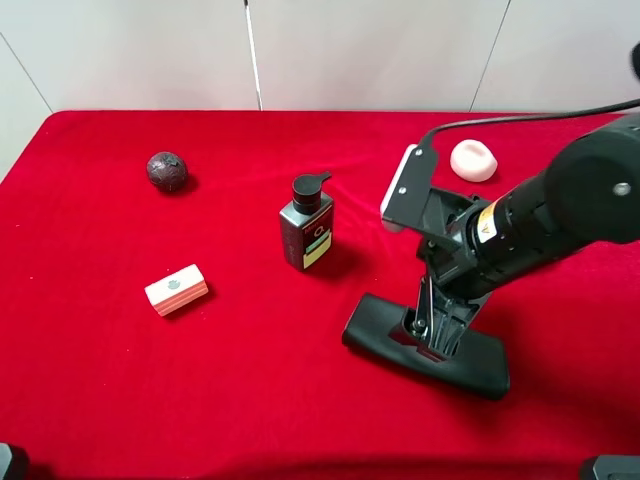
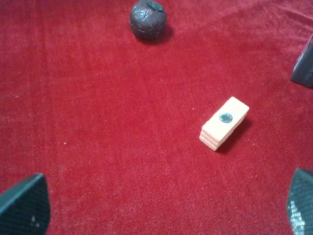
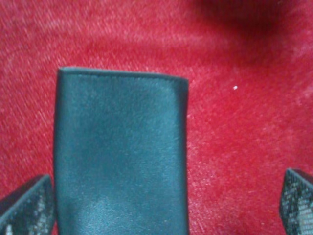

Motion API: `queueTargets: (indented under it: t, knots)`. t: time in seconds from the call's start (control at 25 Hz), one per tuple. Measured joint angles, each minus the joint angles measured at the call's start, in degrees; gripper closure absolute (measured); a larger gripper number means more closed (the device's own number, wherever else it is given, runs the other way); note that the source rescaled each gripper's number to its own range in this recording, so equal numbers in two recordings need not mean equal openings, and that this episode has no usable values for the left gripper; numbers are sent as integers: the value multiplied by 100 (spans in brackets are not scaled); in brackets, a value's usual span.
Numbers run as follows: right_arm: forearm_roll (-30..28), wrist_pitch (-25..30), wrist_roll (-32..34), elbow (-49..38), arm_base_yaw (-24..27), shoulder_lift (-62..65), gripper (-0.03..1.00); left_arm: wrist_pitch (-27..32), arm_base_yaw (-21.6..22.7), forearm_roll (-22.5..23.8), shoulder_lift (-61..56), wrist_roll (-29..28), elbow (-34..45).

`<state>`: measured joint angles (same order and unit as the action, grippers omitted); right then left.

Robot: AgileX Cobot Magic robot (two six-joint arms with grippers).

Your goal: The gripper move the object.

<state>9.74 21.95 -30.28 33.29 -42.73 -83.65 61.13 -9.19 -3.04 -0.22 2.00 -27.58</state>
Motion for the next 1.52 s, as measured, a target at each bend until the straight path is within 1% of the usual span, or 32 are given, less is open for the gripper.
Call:
queueTargets:
  t: [0.16,0.44,0.64,0.84,1.12,1.2,1.52]
  knots:
    - [-162,169,246,0,0,568,-3,0,0,0,0,0,0]
    - [-204,824,466,0,0,1801,-3,0,0,0,0,0,0]
    - [-273,1521,871,0,0,2721,-3,0,0,0,0,0,0]
    - [-585,2293,1450,0,0,3502,-3,0,0,0,0,0,0]
    - [-693,3207,1789,0,0,4565,-3,0,0,0,0,0,0]
    - [-697,3365,1858,0,0,4915,-3,0,0,0,0,0,0]
    - [-667,3587,2057,-27,0,5860,-3,0,0,0,0,0,0]
